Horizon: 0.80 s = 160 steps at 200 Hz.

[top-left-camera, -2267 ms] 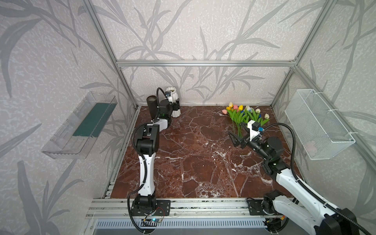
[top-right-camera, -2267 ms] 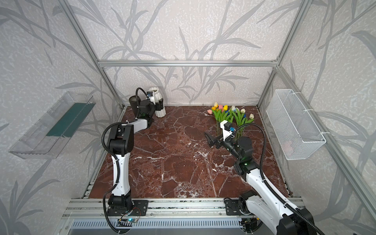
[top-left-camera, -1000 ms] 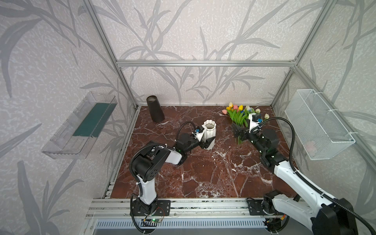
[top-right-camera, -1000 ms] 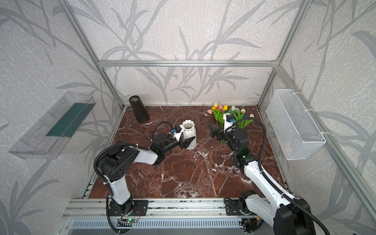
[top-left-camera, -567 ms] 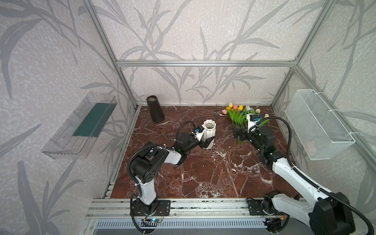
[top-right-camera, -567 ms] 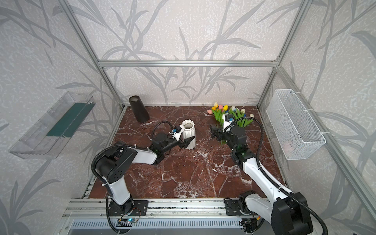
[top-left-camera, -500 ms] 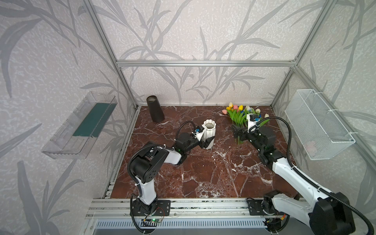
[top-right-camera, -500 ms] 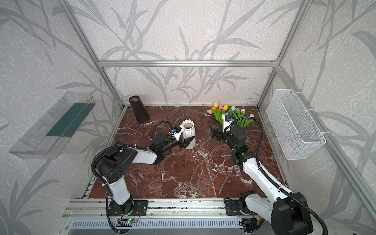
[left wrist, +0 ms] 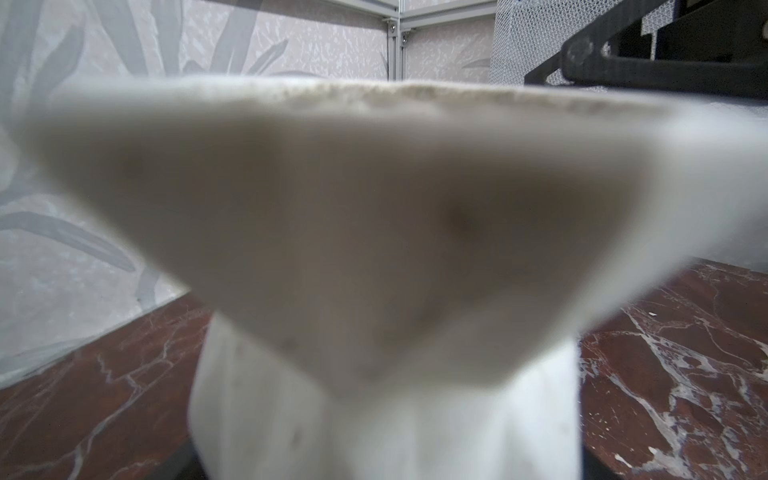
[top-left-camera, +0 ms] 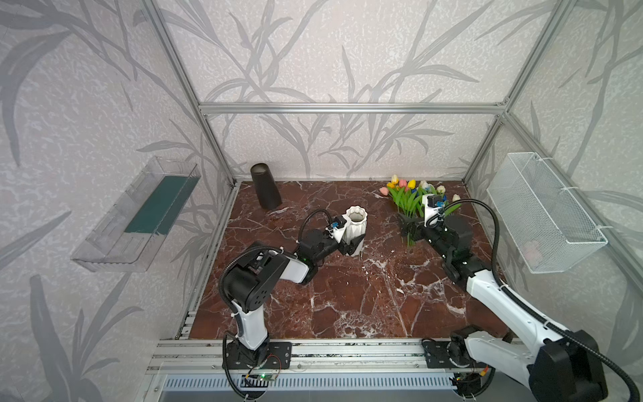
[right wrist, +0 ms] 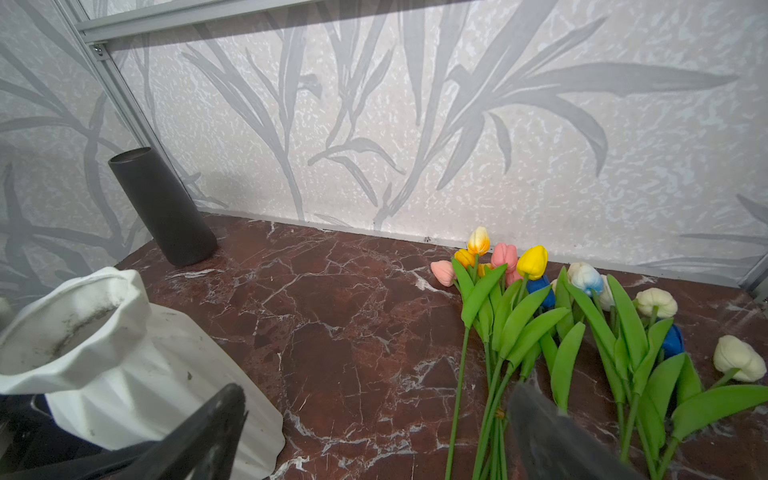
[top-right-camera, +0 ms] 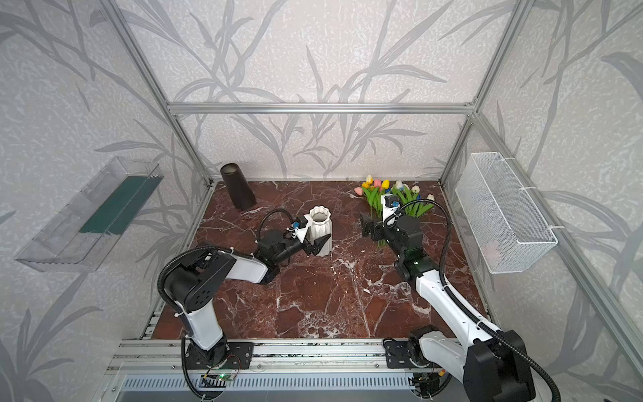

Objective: Arrange the flowers into the vase
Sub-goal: 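Carry the white vase with the left gripper toward the table center and set it upright, then release the vase with the left gripper while the right grasps a white tulip stem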

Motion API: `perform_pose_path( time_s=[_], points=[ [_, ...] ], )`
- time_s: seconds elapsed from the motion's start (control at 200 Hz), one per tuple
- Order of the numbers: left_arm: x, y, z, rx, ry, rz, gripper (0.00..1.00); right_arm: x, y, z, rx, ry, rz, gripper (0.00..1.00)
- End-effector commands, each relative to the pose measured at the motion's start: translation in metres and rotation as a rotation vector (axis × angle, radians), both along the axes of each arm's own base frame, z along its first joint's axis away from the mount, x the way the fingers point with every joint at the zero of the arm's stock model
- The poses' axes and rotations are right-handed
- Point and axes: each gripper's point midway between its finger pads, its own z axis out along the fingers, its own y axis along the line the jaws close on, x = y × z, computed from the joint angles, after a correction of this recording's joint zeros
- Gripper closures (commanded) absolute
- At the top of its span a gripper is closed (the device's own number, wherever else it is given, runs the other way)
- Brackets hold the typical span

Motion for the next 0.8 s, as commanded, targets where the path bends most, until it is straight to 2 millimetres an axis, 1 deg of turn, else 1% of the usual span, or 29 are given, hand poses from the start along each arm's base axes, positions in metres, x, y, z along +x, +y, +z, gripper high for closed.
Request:
perform_pose_path(
  time_s=[0.0, 0.03, 0.23, 0.35, 0.445, 0.525, 0.56, 0.645, 0.69, 0.745, 0.78, 0.795],
  points=[
    [-0.005, 0.005, 0.044, -0.068, -0.13, 0.0, 0.02, 0.0, -0.002, 0.013, 0.003, -0.03, 0.002, 0.01],
    [-0.006, 0.006, 0.045, -0.066, -0.132, 0.001, 0.01, -0.001, -0.002, 0.014, 0.005, -0.035, 0.003, 0.01],
    [-0.014, 0.017, 0.042, -0.047, -0.124, 0.031, 0.01, 0.005, -0.005, 0.013, 0.042, -0.022, -0.012, 0.01],
    [-0.024, 0.029, 0.04, -0.053, -0.12, 0.061, 0.0, 0.015, -0.01, 0.009, 0.061, 0.012, -0.042, 0.0],
    [-0.033, 0.043, 0.041, -0.058, -0.107, 0.104, 0.0, 0.026, -0.016, 0.002, 0.042, 0.078, -0.084, 0.05],
    [-0.042, 0.058, 0.037, -0.043, -0.069, 0.151, 0.0, 0.039, -0.022, -0.009, 0.029, 0.147, -0.116, 0.13],
    [-0.048, 0.062, 0.036, -0.031, -0.064, 0.155, 0.0, 0.046, -0.024, -0.017, 0.025, 0.194, -0.123, 0.17],
    [-0.062, 0.071, 0.034, 0.022, -0.043, 0.162, 0.0, 0.061, -0.024, -0.037, 0.015, 0.307, -0.113, 0.22],
    [-0.07, 0.075, 0.032, 0.056, -0.02, 0.161, 0.01, 0.07, -0.022, -0.051, -0.002, 0.378, -0.098, 0.32],
    [-0.08, 0.08, 0.033, 0.088, -0.003, 0.157, 0.01, 0.081, -0.02, -0.068, -0.04, 0.459, -0.088, 0.48],
    [-0.086, 0.083, 0.033, 0.094, 0.0, 0.156, 0.01, 0.087, -0.02, -0.083, -0.065, 0.512, -0.093, 0.54],
    [-0.089, 0.084, 0.033, 0.092, 0.0, 0.156, 0.0, 0.091, -0.02, -0.085, -0.075, 0.525, -0.098, 0.56]
  ],
)
